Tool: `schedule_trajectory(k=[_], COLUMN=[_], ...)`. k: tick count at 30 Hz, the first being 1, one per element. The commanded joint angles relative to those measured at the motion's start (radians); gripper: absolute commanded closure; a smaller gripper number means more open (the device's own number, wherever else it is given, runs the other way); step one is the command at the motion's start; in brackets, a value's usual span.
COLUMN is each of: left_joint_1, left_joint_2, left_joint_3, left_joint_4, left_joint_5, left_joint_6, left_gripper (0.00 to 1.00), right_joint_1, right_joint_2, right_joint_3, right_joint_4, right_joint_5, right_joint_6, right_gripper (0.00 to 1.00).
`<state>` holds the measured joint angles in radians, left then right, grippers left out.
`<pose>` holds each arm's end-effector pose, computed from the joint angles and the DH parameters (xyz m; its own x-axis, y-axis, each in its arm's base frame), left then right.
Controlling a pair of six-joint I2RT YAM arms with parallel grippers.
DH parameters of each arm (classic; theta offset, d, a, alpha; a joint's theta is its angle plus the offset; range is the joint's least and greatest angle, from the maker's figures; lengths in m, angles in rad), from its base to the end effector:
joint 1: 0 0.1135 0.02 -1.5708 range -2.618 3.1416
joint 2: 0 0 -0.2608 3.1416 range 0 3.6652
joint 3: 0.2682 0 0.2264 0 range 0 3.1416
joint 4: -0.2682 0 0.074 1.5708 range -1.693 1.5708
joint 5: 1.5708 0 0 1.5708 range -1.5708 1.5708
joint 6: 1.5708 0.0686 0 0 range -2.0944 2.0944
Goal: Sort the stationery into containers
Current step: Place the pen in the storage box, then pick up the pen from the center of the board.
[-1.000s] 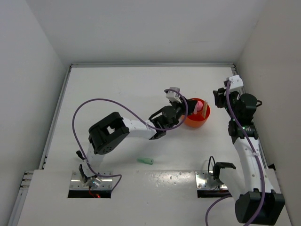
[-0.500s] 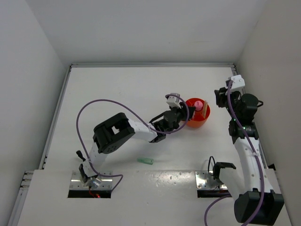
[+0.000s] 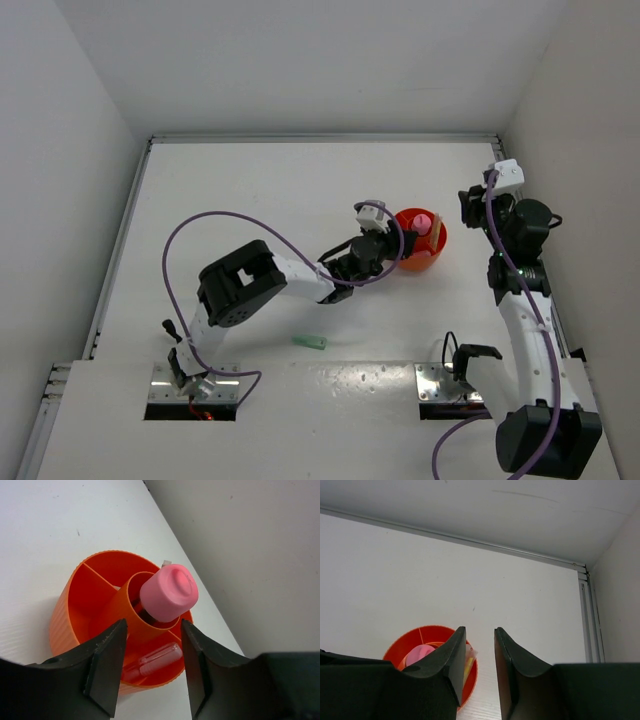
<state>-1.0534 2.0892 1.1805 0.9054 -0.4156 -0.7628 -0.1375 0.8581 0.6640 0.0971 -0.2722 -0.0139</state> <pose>0.2553 -0.3926 0.2043 -0.4126 -0.5530 -0.7238 0.4293 0.5828 -0.6900 0.2152 -0.0112 0.3140 -0.0941 -0.0005 -0.9956 -0.1344 0.9909 0.0122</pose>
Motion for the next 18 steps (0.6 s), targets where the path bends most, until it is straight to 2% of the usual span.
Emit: schedule_trajectory(k=[1,5,6,8,9,10,11,12,13,14,15,16,17,18], left_joint_1=[-0.02,-0.042,-0.051,-0.083,-0.095,-0.118,-0.119,-0.119,-0.128,-0.128,-0.128,-0.128,-0.128,-0.128], left_joint_2=[-0.078,-0.174,-0.24,-0.317,-0.355,-0.418,-0.437,-0.451,-0.465,-0.5,-0.521,-0.543,-0.563,-0.604], left_joint_3=[-0.002,-0.07,-0.085,-0.097,-0.082,-0.055,-0.021,0.016,0.042,0.042,0.024,-0.028,-0.063,-0.132], left_joint_4=[0.023,0.023,0.023,-0.122,-0.225,-0.366,-0.704,-0.881,-1.013,-1.21,-1.291,-1.38,-1.496,-1.545], left_joint_5=[-0.008,-0.072,-0.089,-0.141,-0.223,-0.276,-0.326,-0.35,-0.35,-0.336,-0.316,-0.283,-0.25,-0.214], left_joint_6=[0.043,0.098,0.115,0.129,0.117,0.076,-0.092,-0.187,-0.261,-0.33,-0.495,-0.604,-0.759,-0.833], left_gripper=[0.47,0.47,0.58,0.87,0.98,1.0,1.0,1.0,1.0,1.0,0.98,0.82,0.7,0.59], right_joint_1=[-0.008,-0.008,-0.017,-0.017,-0.017,-0.017,-0.017,-0.017,-0.017,-0.017,-0.017,-0.017,-0.017,-0.017], right_joint_2=[-0.022,-0.022,-0.031,-0.031,-0.031,-0.022,-0.022,-0.008,0.013,0.028,0.048,0.097,0.123,0.149], right_joint_3=[0.0,0.0,0.0,0.0,0.0,0.012,0.022,0.022,0.035,0.049,0.065,0.104,0.127,0.152], right_joint_4=[0.052,0.041,0.041,0.015,0.006,-0.022,-0.034,-0.048,-0.063,-0.126,-0.155,-0.189,-0.257,-0.293], right_joint_5=[-0.01,-0.01,-0.019,-0.035,-0.048,-0.095,-0.123,-0.159,-0.258,-0.319,-0.382,-0.451,-0.484,-0.525], right_joint_6=[0.017,0.017,0.017,-0.009,-0.009,-0.021,-0.034,-0.052,-0.066,-0.09,-0.109,-0.109,-0.109,-0.125], right_gripper=[0.7,0.66,0.64,0.36,0.21,0.0,0.0,0.0,0.0,0.19,0.6,1.0,1.0,1.0])
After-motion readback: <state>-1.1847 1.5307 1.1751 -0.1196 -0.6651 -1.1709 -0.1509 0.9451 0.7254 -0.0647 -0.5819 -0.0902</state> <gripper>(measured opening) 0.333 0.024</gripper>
